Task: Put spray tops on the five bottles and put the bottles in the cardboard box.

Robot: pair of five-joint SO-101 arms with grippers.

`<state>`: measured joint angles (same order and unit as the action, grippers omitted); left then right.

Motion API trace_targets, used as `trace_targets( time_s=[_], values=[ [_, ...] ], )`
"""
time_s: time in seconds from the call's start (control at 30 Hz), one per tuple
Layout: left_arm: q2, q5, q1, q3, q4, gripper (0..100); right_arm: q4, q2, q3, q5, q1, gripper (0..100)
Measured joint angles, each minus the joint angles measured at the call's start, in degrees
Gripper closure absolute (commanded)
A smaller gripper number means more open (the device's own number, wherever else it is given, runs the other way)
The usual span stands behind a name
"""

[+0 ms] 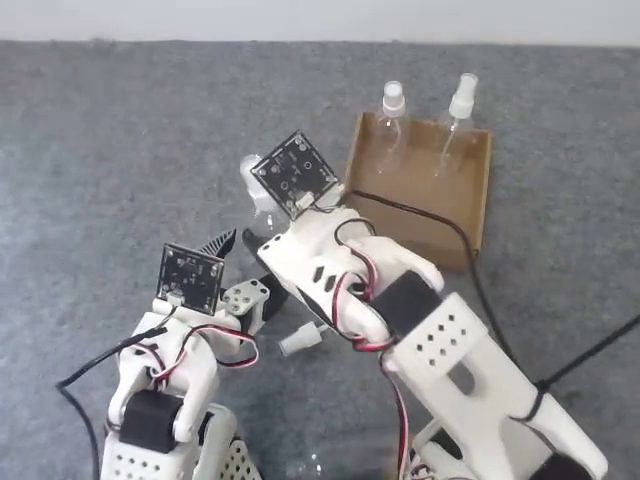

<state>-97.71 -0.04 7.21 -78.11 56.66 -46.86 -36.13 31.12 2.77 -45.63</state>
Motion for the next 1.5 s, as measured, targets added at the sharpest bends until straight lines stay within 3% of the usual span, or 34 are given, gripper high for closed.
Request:
trace_targets(
  time_s=[0.3, 0.8, 1.07, 1.5],
  values=[
    [0.7, -0.18, -0.79, -1.41, 0.0, 69, -1.23, -2.73, -0.09, 0.18, 7.47, 99.3],
    [0.26, -0.18, -0.79, -1.41, 0.0, 70, -1.67, -2.81, -3.78, 7.03, 34.73, 99.3],
    [-0.09, -0.18, -0.79, -2.11, -0.18, 70, 6.95, -0.53, 1.67, 7.03, 37.36, 99.3],
    [0.26, -0.18, -0.79, -2.37, -0.35, 70, 23.3, 19.78, 1.85, 7.03, 43.16, 99.3]
  ],
)
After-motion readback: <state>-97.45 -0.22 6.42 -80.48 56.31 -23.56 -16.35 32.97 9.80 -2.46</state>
